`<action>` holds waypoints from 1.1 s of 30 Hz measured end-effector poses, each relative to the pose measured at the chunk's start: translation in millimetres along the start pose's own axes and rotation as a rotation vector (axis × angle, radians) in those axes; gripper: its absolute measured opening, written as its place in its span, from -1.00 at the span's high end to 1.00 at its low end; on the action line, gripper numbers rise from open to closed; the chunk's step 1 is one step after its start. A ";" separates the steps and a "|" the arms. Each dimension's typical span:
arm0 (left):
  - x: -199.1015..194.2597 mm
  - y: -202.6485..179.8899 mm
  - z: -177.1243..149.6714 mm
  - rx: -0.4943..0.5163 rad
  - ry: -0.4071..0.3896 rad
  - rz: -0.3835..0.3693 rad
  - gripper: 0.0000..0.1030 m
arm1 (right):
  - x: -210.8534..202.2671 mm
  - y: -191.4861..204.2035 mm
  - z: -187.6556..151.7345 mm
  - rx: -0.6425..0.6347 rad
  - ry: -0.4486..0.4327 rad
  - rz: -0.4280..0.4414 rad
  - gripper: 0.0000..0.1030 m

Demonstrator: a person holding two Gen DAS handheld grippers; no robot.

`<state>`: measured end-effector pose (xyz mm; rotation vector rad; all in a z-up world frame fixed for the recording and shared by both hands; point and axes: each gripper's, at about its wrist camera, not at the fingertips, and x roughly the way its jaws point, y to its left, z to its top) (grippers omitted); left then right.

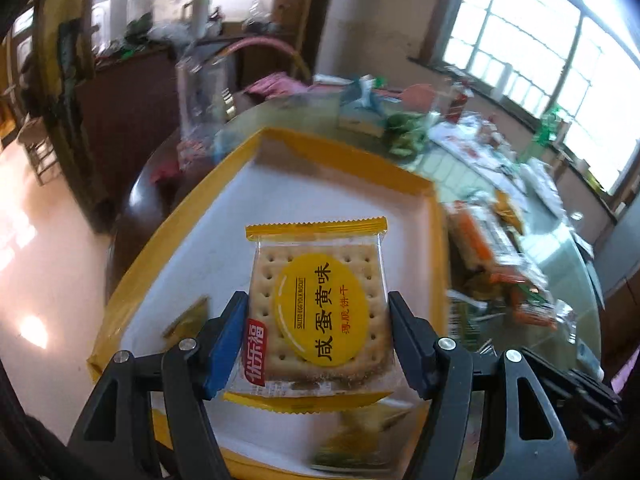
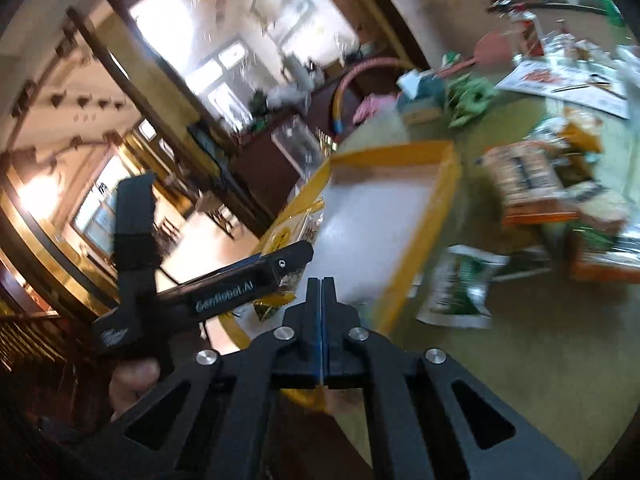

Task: Organize snacks
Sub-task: 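Carry the cracker packet over the tray with the left tool while the right tool holds the bag, then lower both held packets into the yellow tray and open both tools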

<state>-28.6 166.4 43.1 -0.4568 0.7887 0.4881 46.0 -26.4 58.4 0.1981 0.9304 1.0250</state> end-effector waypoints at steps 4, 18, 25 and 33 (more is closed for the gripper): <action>3.5 16.9 -2.8 -0.053 0.020 -0.014 -0.32 | 31.2 -6.5 -0.1 0.055 0.037 0.016 0.99; -3.5 14.9 -7.5 -0.010 0.013 -0.064 -0.32 | -22.3 -62.9 -7.6 -0.059 0.138 -0.136 -0.55; -5.4 12.8 -7.5 -0.001 0.009 -0.063 -0.32 | -5.2 -68.0 -32.1 -0.124 0.237 -0.140 -0.55; -2.2 11.8 -9.8 0.006 0.022 -0.051 -0.32 | 4.1 -60.6 -53.1 -0.185 0.286 -0.217 0.06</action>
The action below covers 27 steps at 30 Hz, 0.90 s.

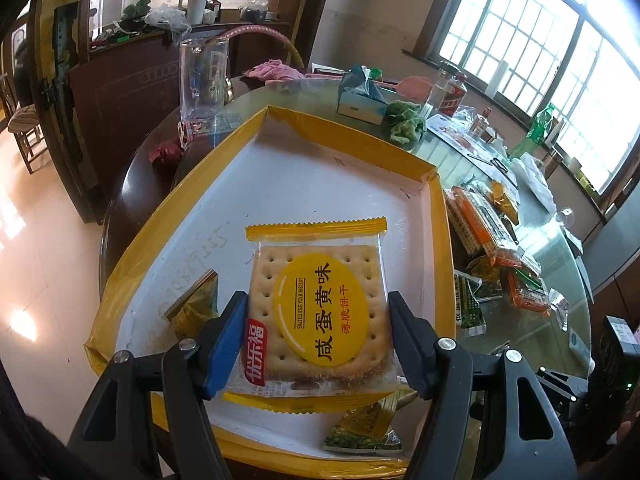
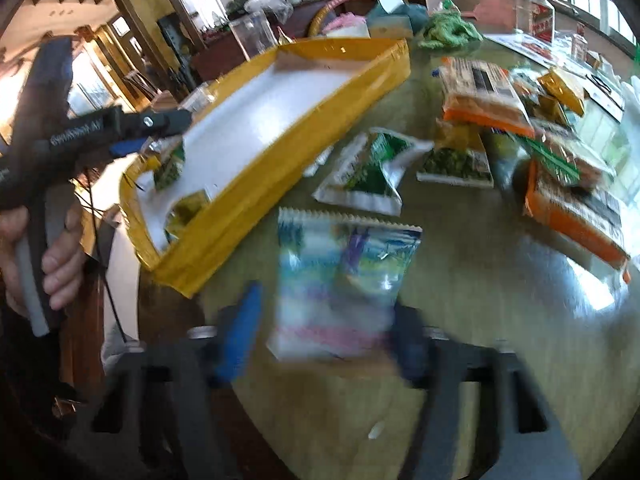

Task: Organize snacks
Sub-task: 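Lower both held packets into the yellow tray and open both tools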

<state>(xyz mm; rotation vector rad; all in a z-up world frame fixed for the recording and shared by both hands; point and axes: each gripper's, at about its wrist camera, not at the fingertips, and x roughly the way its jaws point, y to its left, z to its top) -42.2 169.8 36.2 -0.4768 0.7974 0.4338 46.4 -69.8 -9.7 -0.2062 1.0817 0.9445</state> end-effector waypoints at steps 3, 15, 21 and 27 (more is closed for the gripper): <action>-0.7 1.9 -0.6 -0.003 -0.001 0.006 -0.32 | -4.9 -4.4 0.2 0.020 -0.016 0.006 0.21; 7.4 6.9 1.1 -0.026 0.012 0.015 -0.33 | -33.1 33.1 46.6 0.103 -0.226 0.137 0.28; 11.1 19.1 7.1 -0.077 0.014 0.031 -0.33 | 15.4 57.4 86.3 0.148 -0.189 0.172 0.27; 12.0 30.1 10.6 -0.107 0.017 0.041 -0.33 | 40.5 69.6 93.7 0.119 -0.133 0.158 0.19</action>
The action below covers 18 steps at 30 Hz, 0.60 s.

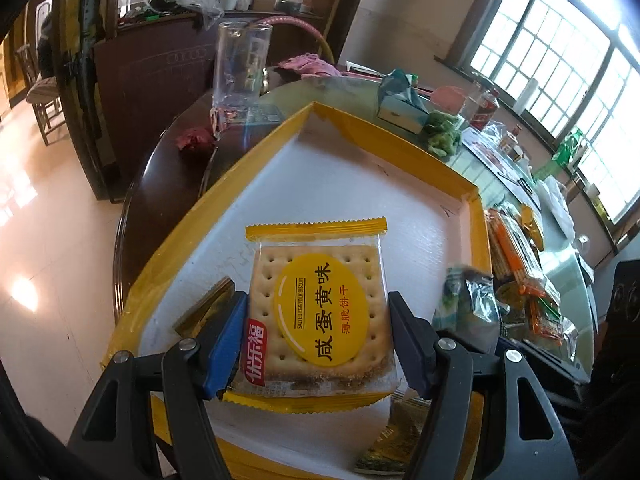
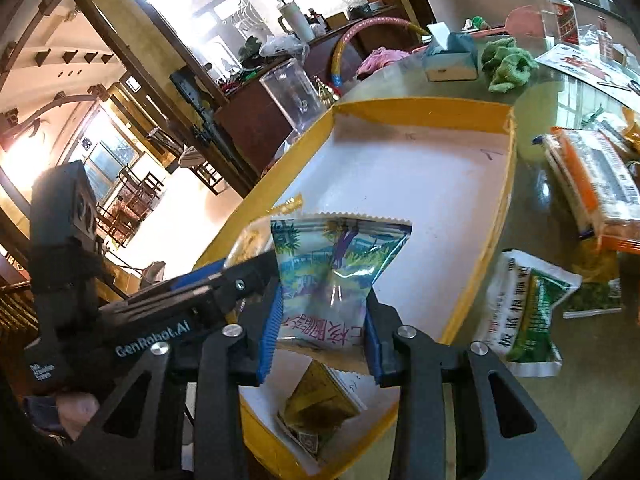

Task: Organize snacks
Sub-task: 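Lower both held packets into the yellow tray and open both tools, then grasp the green-and-white packet with the left tool while the right tool grasps the white leaflet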

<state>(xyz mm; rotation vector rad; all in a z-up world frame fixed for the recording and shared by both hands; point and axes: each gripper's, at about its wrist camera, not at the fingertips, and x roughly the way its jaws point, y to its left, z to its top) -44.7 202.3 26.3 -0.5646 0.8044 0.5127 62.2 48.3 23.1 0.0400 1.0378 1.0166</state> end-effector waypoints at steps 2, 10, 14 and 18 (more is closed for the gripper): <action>-0.5 3.7 1.0 -0.023 0.004 -0.008 -0.33 | 1.7 1.7 -1.1 -0.002 -0.002 -0.012 0.06; -19.4 -4.6 3.0 -0.027 -0.051 -0.029 -0.57 | -28.4 6.6 -5.0 -0.021 -0.071 -0.004 -0.45; -34.3 -27.7 -0.4 0.031 -0.097 -0.036 -0.58 | -61.6 -4.5 -9.2 0.008 -0.129 0.019 -0.52; -44.0 -57.2 -5.7 0.103 -0.125 -0.066 -0.59 | -101.8 -28.4 -15.7 0.055 -0.183 0.051 -0.55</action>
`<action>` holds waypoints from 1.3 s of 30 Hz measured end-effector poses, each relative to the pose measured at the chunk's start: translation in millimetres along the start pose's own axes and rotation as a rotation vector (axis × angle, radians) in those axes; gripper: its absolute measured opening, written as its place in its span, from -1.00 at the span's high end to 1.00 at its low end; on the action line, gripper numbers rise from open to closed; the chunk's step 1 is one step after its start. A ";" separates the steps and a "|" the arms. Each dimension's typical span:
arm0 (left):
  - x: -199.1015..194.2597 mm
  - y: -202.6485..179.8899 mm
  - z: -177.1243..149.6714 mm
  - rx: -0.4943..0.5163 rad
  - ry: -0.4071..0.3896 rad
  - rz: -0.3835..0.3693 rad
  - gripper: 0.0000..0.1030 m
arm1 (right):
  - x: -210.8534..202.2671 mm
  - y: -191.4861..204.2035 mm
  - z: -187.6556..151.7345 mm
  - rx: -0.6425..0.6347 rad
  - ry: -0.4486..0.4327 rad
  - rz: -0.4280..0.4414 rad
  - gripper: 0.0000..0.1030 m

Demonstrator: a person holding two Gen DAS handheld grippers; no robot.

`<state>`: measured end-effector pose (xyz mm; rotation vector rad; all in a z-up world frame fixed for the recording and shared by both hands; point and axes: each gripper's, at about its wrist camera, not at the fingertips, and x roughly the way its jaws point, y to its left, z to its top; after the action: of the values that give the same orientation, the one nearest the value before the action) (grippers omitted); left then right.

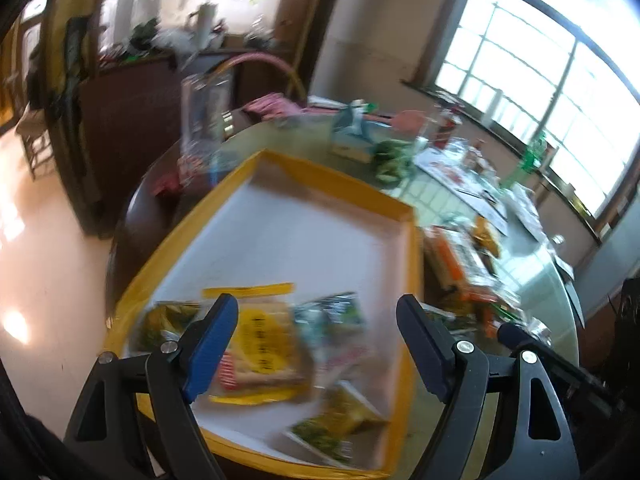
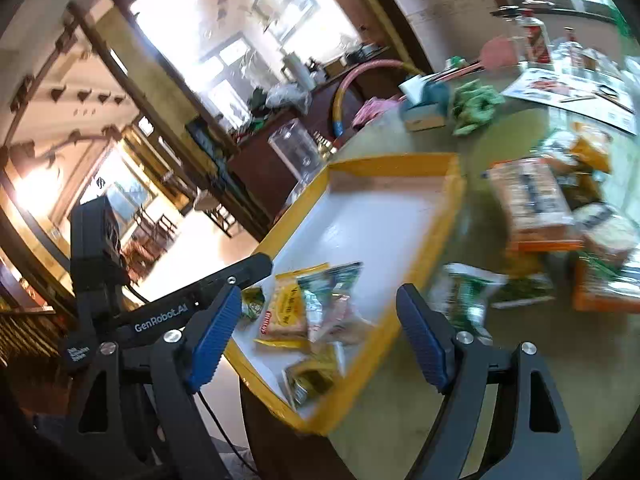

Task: Organize snacks
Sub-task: 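Grasp the green-and-white packet with the left tool while the right tool grasps the white leaflet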

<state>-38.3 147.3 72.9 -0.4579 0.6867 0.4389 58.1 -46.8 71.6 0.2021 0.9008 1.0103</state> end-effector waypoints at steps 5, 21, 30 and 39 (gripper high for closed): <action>2.7 -49.3 -6.1 0.128 0.045 -0.061 -0.59 | -59.5 -51.3 0.8 0.039 -0.049 -0.084 -0.55; 49.9 -120.9 -28.3 0.256 0.210 -0.085 -0.59 | -146.7 -215.4 8.0 0.252 -0.078 -0.319 -0.52; 56.9 -130.3 -33.9 0.314 0.235 -0.060 -0.59 | -138.3 -269.5 6.4 0.338 -0.076 -0.391 -0.48; 64.8 -135.2 -35.4 0.321 0.250 -0.048 -0.59 | -121.9 -272.6 11.5 0.280 -0.023 -0.450 -0.48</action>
<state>59.7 33.5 38.6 -0.2258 0.9676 0.2207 215.8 -290.8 1.6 0.2325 1.0090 0.4629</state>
